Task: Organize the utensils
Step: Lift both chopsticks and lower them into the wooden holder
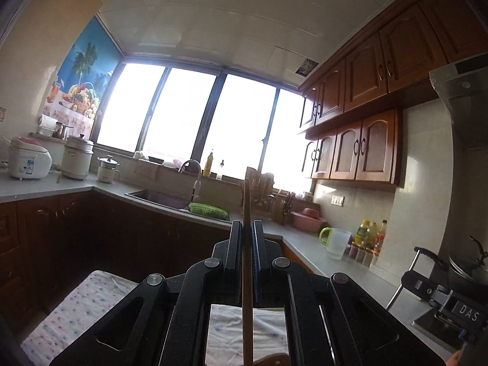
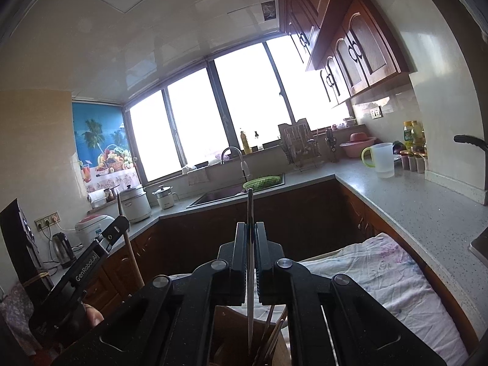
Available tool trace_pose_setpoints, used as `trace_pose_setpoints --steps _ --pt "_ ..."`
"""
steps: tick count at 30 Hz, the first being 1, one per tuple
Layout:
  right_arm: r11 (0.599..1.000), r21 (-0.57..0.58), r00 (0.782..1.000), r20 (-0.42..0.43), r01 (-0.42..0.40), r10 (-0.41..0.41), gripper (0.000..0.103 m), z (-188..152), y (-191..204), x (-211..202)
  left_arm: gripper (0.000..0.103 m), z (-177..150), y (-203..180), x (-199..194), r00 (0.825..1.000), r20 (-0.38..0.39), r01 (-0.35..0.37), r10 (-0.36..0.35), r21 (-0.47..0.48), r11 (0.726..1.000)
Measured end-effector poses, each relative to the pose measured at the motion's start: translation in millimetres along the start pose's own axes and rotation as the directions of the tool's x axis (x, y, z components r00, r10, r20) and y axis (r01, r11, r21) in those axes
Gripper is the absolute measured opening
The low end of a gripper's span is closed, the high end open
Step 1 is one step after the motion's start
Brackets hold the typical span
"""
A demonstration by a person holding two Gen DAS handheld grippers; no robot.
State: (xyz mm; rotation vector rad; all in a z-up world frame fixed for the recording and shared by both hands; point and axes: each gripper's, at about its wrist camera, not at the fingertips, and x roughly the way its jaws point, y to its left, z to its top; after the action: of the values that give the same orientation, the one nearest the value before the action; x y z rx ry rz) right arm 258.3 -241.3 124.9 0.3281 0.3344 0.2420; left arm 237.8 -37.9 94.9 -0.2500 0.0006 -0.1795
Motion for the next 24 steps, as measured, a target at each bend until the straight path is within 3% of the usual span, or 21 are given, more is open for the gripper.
trace_pose_setpoints --steps 5,6,11,14,24 --pt "1.000 0.013 1.000 -0.017 -0.009 0.010 0.004 -19 -7 14 0.004 -43 -2 2 1.000 -0.031 0.001 -0.001 0.007 1.000" --pt "1.000 0.011 1.000 -0.022 -0.012 0.013 0.004 -24 -7 15 0.004 -46 -2 -6 1.000 -0.003 -0.005 0.005 0.015 1.000" --pt "1.000 0.007 0.997 -0.067 -0.024 0.025 0.004 -44 -8 17 0.004 -38 1 -39 1.000 0.024 0.008 -0.009 0.040 0.999" --pt "1.000 0.007 0.996 -0.088 -0.024 0.025 0.004 -55 -7 19 0.004 -38 7 -37 1.000 0.023 -0.003 0.002 0.052 0.999" --pt "1.000 -0.009 0.994 -0.103 -0.028 0.027 0.004 -56 1 20 0.004 -32 24 -10 0.995 -0.097 0.038 -0.040 -0.024 0.999"
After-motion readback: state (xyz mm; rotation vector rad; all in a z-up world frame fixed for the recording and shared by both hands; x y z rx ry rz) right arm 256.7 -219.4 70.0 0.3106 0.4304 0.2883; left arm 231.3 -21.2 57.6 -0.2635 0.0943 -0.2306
